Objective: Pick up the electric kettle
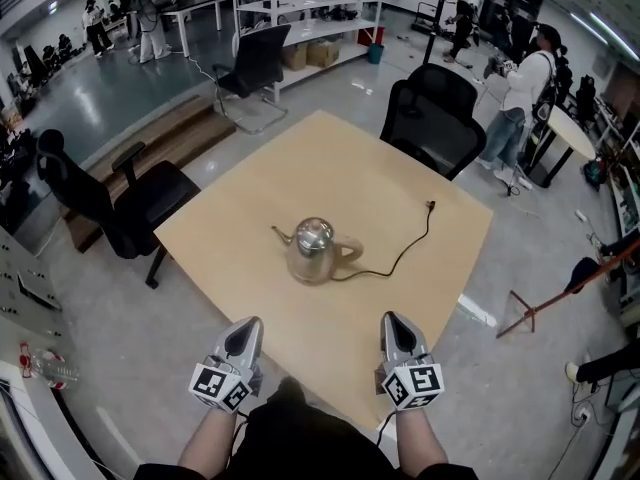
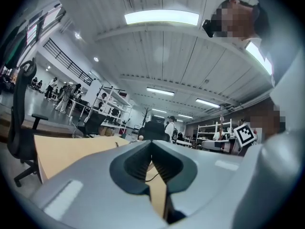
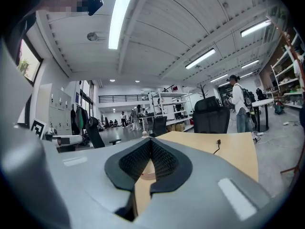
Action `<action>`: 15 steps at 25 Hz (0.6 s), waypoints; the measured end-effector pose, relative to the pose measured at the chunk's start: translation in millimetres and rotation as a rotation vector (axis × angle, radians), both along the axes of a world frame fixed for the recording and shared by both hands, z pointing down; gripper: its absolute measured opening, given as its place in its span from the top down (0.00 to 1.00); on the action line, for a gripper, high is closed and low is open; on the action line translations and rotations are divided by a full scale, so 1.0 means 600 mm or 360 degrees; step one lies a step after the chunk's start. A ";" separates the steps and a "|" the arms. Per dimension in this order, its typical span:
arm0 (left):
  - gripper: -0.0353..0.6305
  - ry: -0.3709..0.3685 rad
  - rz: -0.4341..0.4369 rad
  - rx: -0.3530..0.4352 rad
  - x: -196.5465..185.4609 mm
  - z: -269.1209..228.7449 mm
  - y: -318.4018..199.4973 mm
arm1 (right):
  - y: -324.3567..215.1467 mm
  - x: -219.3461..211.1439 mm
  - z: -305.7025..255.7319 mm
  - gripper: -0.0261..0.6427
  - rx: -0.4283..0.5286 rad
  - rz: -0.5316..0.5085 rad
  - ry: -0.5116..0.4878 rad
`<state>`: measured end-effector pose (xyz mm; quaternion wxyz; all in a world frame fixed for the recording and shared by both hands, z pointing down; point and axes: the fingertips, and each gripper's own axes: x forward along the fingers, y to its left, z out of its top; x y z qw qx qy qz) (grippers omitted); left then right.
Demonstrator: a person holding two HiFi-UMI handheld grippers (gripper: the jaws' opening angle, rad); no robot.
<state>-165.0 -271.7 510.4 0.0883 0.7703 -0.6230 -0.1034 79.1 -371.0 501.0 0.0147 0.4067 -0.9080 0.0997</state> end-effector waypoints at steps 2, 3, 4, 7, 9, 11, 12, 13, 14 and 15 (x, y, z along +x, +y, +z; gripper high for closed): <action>0.95 0.0005 0.0015 -0.0003 -0.006 0.002 -0.022 | -0.016 -0.004 -0.003 0.96 0.0007 0.0015 0.0023; 0.95 0.0007 0.0024 -0.0003 -0.010 0.003 -0.032 | -0.025 -0.005 -0.004 0.96 0.0010 0.0027 0.0034; 0.95 0.0010 0.0032 -0.0001 -0.014 0.003 -0.042 | -0.033 -0.008 -0.005 0.96 0.0012 0.0040 0.0043; 0.95 0.0018 0.0048 -0.0006 -0.023 0.003 -0.070 | -0.059 -0.017 -0.007 0.96 0.0011 0.0062 0.0060; 0.95 0.0018 0.0050 -0.0023 -0.027 0.008 -0.083 | -0.070 -0.025 -0.004 0.96 0.0007 0.0064 0.0071; 0.95 0.0026 0.0043 -0.0048 -0.032 0.015 -0.091 | -0.075 -0.032 0.003 0.96 -0.0005 0.0061 0.0089; 0.95 0.0031 0.0037 -0.0059 -0.033 0.018 -0.094 | -0.076 -0.035 0.007 0.96 -0.0015 0.0058 0.0099; 0.95 0.0036 0.0032 -0.0069 -0.035 0.021 -0.096 | -0.078 -0.039 0.012 0.96 -0.0026 0.0054 0.0111; 0.95 0.0040 0.0028 -0.0078 -0.036 0.024 -0.098 | -0.080 -0.042 0.018 0.96 -0.0035 0.0051 0.0124; 0.95 0.0041 0.0026 -0.0087 -0.036 0.028 -0.100 | -0.083 -0.045 0.023 0.96 -0.0043 0.0047 0.0136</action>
